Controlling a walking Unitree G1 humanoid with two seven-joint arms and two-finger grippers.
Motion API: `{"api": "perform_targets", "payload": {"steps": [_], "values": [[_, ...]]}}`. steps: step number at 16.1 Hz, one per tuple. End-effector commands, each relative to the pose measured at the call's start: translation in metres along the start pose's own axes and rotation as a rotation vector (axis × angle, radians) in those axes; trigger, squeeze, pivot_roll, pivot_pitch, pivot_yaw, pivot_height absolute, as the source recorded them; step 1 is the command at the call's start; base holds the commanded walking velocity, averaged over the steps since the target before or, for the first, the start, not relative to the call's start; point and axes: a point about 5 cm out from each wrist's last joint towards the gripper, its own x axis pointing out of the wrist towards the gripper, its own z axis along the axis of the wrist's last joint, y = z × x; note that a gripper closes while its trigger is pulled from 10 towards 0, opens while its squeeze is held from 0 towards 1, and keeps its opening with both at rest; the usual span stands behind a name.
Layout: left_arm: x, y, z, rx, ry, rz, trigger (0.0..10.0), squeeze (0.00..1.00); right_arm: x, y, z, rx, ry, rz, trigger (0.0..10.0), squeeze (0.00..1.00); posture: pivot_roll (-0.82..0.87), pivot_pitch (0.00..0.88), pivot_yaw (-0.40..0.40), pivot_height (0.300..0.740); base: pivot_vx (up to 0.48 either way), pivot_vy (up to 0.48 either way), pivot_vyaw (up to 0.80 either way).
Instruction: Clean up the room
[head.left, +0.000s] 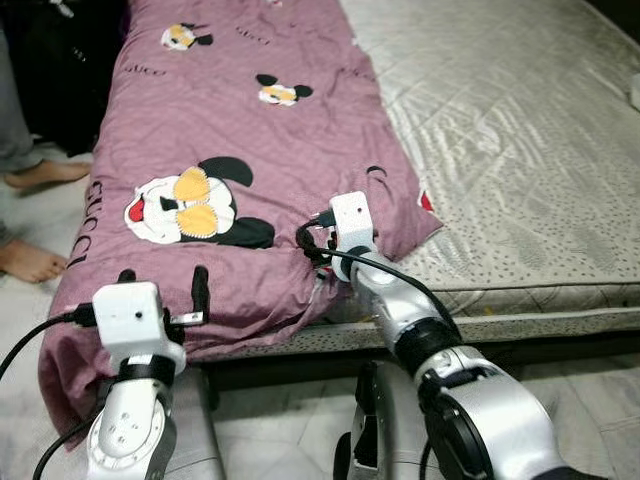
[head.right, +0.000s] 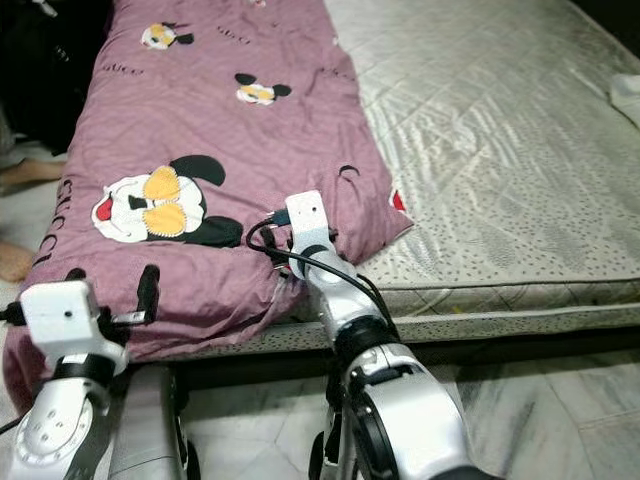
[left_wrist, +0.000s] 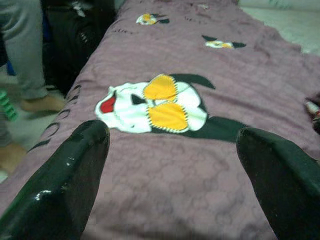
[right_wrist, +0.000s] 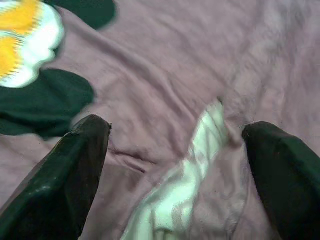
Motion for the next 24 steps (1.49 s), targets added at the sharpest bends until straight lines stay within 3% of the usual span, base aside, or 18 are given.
{"api": "perform_targets", "payload": {"steps": [1,2,3,4,5,6,9,12,13,14,17,19,21,22,23,24], "values": [[0.000,-0.002,0.004,0.008,0.001,-0.006,10.0,0.00,-0.001,-0.008,-0.012,0.040,0.077,-0.111,10.0,0.00,0.19,0.232,-0.109,0.538,0.000,0.000,0.00],[0.002,-0.003,0.006,0.011,-0.001,-0.008,10.0,0.00,-0.003,-0.018,-0.021,0.018,0.137,-0.239,10.0,0.00,0.19,0.234,-0.106,0.538,0.000,0.000,0.00],[0.002,-0.003,0.006,0.011,-0.001,-0.008,10.0,0.00,-0.003,-0.018,-0.021,0.018,0.137,-0.239,10.0,0.00,0.19,0.234,-0.106,0.538,0.000,0.000,0.00],[0.003,-0.003,0.007,0.011,-0.001,-0.008,10.0,0.00,-0.005,-0.033,-0.027,0.125,0.170,-0.296,10.0,0.00,0.19,0.238,-0.103,0.538,0.000,0.000,0.00],[0.003,-0.003,0.007,0.011,0.000,-0.007,10.0,0.00,-0.007,-0.040,-0.028,0.139,0.175,-0.320,10.0,0.00,0.19,0.238,-0.103,0.538,0.000,0.000,0.00],[0.004,-0.002,0.006,0.007,0.004,-0.003,10.0,0.00,-0.014,-0.070,-0.034,0.153,0.189,-0.434,10.0,0.00,0.18,0.238,-0.105,0.538,0.000,0.000,0.00],[0.009,-0.002,0.006,-0.006,0.008,0.006,10.0,0.00,-0.037,-0.130,-0.049,0.153,0.213,-0.653,10.0,0.00,0.16,0.228,-0.106,0.538,0.000,0.000,0.00],[0.015,-0.005,0.005,-0.017,0.005,-0.007,10.0,0.00,-0.068,-0.169,-0.081,0.108,0.283,-0.767,10.0,0.00,0.12,0.214,-0.097,0.538,0.000,0.000,0.00],[0.019,-0.007,0.004,-0.023,0.003,-0.015,10.0,0.00,-0.087,-0.185,-0.100,0.075,0.328,-0.809,10.0,0.00,0.09,0.206,-0.094,0.538,0.000,0.000,0.00],[0.021,-0.007,0.004,-0.025,0.002,-0.018,10.0,0.00,-0.095,-0.190,-0.106,0.064,0.347,-0.826,10.0,0.00,0.08,0.205,-0.094,0.538,0.000,0.000,0.00],[0.030,-0.010,0.003,-0.043,-0.001,-0.027,10.0,0.00,-0.139,-0.209,-0.139,-0.007,0.436,-0.869,10.0,0.00,0.03,0.193,-0.088,0.538,0.000,0.000,0.00],[0.034,-0.013,0.002,-0.048,-0.005,-0.038,10.0,0.00,-0.173,-0.207,-0.158,-0.081,0.487,-0.826,10.0,0.00,0.02,0.184,-0.088,0.538,0.000,0.000,0.00],[0.037,-0.012,0.002,-0.048,-0.009,-0.039,10.0,0.00,-0.187,-0.201,-0.162,-0.100,0.508,-0.800,10.0,0.00,0.00,0.176,-0.086,0.538,0.000,0.000,0.00],[0.039,-0.011,0.002,-0.048,-0.014,-0.037,10.0,0.00,-0.194,-0.198,-0.160,-0.106,0.494,-0.788,10.0,0.00,0.00,0.171,-0.085,0.538,0.000,0.000,0.00],[0.043,-0.010,0.003,-0.048,-0.022,-0.035,10.0,0.00,-0.188,-0.200,-0.139,-0.131,0.363,-0.792,10.0,0.00,-0.01,0.168,-0.080,0.538,0.000,0.000,0.00],[0.046,-0.011,0.004,-0.049,-0.032,-0.038,10.0,0.00,-0.176,-0.200,-0.098,-0.194,0.171,-0.788,10.0,0.00,-0.01,0.162,-0.077,0.538,0.000,0.000,0.00]]}}
